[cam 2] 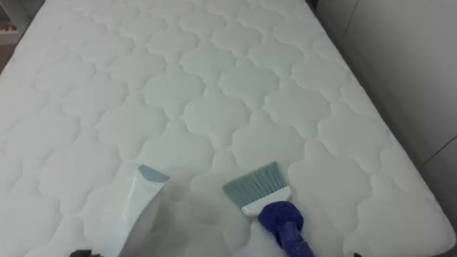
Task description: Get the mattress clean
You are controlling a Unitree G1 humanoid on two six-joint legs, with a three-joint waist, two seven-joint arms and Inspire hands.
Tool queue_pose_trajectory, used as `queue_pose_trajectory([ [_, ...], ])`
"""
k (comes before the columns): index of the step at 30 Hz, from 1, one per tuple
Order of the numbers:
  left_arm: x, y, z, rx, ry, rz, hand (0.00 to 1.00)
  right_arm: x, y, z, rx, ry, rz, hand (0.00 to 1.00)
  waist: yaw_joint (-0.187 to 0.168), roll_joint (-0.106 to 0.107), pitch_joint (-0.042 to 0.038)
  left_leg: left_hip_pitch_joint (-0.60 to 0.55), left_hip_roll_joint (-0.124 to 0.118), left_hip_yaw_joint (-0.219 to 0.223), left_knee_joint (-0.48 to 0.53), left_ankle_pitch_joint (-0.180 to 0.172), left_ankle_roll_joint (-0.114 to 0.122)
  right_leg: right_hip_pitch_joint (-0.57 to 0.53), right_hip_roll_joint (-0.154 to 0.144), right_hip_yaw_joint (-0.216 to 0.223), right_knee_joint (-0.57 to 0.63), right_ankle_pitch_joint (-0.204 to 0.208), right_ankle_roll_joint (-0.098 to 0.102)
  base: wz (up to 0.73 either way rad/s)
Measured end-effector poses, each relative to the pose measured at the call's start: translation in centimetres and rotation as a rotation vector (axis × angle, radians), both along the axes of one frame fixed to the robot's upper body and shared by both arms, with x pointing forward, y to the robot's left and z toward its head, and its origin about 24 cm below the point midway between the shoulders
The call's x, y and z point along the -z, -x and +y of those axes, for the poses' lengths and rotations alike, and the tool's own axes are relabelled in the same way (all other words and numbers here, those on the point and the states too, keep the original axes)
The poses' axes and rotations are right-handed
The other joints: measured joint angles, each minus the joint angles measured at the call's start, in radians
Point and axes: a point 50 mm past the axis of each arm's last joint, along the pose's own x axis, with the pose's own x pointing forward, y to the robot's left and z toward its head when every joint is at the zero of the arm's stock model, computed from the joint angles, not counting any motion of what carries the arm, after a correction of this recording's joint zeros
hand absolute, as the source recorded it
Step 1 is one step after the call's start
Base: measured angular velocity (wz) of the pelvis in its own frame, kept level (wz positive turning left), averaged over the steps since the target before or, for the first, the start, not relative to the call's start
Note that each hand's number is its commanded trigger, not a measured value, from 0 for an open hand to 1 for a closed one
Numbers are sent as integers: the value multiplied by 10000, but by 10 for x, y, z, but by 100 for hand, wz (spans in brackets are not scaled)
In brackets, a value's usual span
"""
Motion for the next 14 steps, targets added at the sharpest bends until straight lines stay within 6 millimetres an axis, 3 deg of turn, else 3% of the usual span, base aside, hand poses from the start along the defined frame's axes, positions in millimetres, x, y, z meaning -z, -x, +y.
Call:
queue_pose_trajectory([
  [5, 6, 28, 8, -1157, 1, 834, 0, 8, 24, -1, -19, 74, 1479, 0, 166, -59, -53, 223, 14, -7, -115, -2, 10, 135, 54, 38, 54, -8, -14, 0],
  [14, 8, 44, 16, -2038, -46, 1784, 0, 14, 46, -1, -200, -276, 3322, 0, 285, -130, -85, 258, 64, -8, -194, -23, 45, 151, 129, 76, 53, -8, -46, -1],
])
